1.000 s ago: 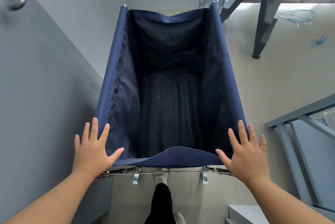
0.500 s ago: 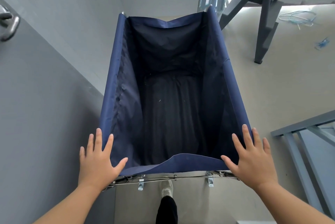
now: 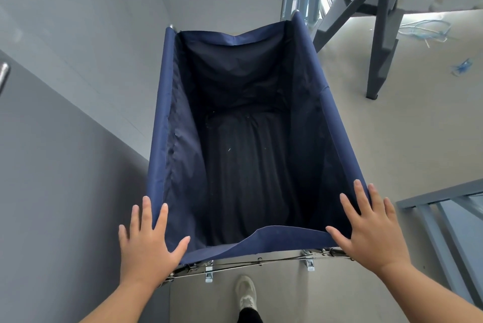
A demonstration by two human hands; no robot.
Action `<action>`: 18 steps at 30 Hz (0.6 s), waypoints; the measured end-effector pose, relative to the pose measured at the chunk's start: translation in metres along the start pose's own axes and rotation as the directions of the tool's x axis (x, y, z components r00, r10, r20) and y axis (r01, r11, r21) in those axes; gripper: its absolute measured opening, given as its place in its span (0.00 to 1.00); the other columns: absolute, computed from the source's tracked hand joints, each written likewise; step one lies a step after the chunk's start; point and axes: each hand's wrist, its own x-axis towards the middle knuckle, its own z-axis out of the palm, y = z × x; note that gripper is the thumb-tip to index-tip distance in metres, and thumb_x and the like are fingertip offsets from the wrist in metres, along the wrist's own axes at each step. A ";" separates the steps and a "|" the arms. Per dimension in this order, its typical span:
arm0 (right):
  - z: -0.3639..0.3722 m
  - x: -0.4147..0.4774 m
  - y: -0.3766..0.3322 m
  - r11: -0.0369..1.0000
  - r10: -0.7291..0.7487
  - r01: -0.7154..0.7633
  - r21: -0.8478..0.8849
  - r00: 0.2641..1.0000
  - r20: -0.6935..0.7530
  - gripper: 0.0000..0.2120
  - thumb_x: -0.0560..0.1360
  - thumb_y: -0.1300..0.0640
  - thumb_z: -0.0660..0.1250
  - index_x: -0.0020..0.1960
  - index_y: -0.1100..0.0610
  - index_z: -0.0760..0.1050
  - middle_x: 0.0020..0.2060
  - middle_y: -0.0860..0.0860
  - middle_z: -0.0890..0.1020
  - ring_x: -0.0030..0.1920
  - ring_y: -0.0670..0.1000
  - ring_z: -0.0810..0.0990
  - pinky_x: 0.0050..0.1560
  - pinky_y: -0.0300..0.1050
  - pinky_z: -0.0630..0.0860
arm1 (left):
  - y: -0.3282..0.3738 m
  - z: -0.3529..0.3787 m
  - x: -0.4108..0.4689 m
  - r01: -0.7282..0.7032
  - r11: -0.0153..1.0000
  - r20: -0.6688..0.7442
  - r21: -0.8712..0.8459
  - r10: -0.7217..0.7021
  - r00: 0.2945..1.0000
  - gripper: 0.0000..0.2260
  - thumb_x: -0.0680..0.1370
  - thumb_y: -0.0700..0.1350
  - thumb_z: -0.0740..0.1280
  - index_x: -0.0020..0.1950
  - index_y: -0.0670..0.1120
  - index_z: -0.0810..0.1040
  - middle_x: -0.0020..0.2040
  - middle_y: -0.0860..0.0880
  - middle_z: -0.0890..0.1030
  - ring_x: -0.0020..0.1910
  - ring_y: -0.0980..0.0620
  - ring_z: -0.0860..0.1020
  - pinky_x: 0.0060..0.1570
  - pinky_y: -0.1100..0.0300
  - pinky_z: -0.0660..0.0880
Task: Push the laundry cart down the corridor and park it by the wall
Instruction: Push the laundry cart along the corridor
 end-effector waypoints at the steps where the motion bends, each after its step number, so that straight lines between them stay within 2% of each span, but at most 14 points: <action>1: -0.002 0.004 0.000 1.000 0.004 -0.004 -0.001 1.000 0.002 0.46 0.77 0.28 0.40 0.69 0.61 0.77 0.76 0.65 0.66 0.74 0.72 0.64 0.67 0.72 0.64 | 0.000 -0.002 0.004 0.001 1.000 0.003 -0.001 -0.001 1.000 0.44 0.73 0.74 0.44 0.75 0.45 0.69 0.80 0.38 0.56 0.75 0.32 0.61 0.62 0.29 0.63; 6: -0.012 0.025 -0.002 1.000 0.008 -0.008 -0.013 1.000 0.008 0.47 0.77 0.27 0.39 0.69 0.62 0.77 0.75 0.66 0.67 0.73 0.74 0.65 0.66 0.74 0.64 | 0.003 -0.009 0.024 0.000 1.000 -0.001 -0.001 0.000 1.000 0.40 0.71 0.69 0.56 0.75 0.45 0.69 0.80 0.38 0.58 0.75 0.32 0.61 0.62 0.28 0.63; 18: -0.025 0.074 -0.005 0.999 0.015 -0.014 -0.029 1.000 0.012 0.47 0.77 0.27 0.39 0.69 0.62 0.76 0.76 0.65 0.67 0.73 0.73 0.65 0.65 0.74 0.63 | 0.003 -0.021 0.068 0.014 1.000 -0.032 -0.012 -0.014 0.999 0.39 0.71 0.68 0.56 0.75 0.46 0.70 0.79 0.38 0.60 0.75 0.32 0.63 0.63 0.29 0.65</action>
